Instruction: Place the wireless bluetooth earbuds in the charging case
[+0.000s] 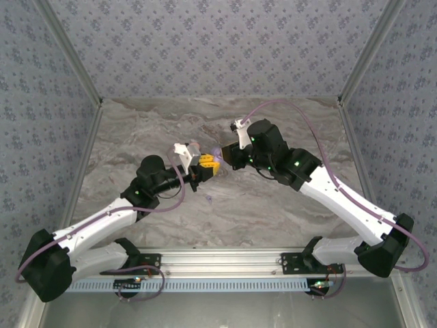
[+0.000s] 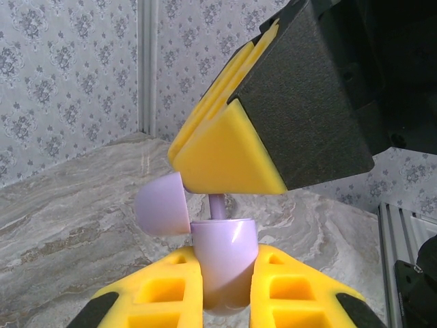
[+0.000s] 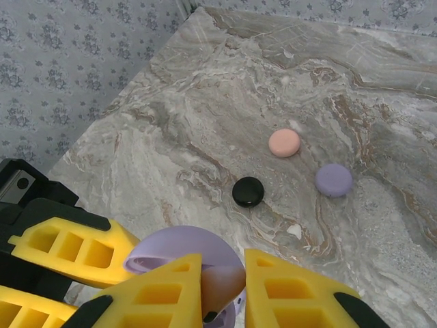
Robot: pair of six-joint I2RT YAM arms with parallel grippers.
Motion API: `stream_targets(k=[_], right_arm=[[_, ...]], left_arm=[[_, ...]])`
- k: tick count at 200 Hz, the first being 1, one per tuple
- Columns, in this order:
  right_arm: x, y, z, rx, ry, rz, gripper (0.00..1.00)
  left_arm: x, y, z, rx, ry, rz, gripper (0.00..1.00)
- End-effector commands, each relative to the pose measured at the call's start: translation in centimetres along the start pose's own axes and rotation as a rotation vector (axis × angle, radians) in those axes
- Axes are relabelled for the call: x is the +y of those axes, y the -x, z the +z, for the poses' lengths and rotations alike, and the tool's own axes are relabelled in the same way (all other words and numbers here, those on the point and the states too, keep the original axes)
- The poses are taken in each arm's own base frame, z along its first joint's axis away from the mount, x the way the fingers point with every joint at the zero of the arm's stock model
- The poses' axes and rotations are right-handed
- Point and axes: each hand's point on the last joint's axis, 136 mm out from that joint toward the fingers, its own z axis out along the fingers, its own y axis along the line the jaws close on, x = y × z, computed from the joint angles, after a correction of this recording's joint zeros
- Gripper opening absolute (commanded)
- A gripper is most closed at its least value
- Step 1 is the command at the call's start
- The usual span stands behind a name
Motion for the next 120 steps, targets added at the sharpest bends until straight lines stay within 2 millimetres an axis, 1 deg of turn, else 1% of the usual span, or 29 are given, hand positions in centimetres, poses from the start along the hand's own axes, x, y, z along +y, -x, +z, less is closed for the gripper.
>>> stream_targets(k=[1, 13, 19, 27, 49, 79, 102, 120], right_arm=[[0.7, -1.3, 0.3, 0.045, 0.039, 0.028, 0.20], [0.9, -1.3, 0.4, 0.046, 0.055, 0.037, 0.21], [1.0, -1.3, 0.3, 0.045, 0.060, 0.040, 0.24], [1.1, -1.4, 0.4, 0.050, 0.064, 0.041, 0.25], [0.8, -1.6, 0.5, 0.061, 0.055, 0.046, 0.25], [1.1, -1.5, 0.4, 0.061, 0.074, 0.054, 0.26], [1.6, -0.5, 0.0, 0.036, 0.118, 0.070, 0.33], [1.7, 0.7, -1.0, -0.001, 0.144, 0.075, 0.41]], left_arm=[[-0.6, 3.5, -0.1, -0.100, -0.011, 0.035, 0.00], [-0.6, 3.6, -0.1, -0.103, -0.010, 0.035, 0.00], [-0.6, 3.5, -0.1, -0.102, -0.009, 0.033, 0.00], [-0.6, 3.5, -0.1, -0.104, -0.010, 0.033, 0.00], [-0.7, 3.6, -0.2, -0.108, -0.011, 0.032, 0.00], [-0.7, 3.6, -0.3, -0.109, -0.011, 0.033, 0.00], [-0.7, 3.5, -0.3, -0.108, -0.012, 0.033, 0.00], [-0.7, 3.5, -0.4, -0.109, -0.010, 0.035, 0.00]])
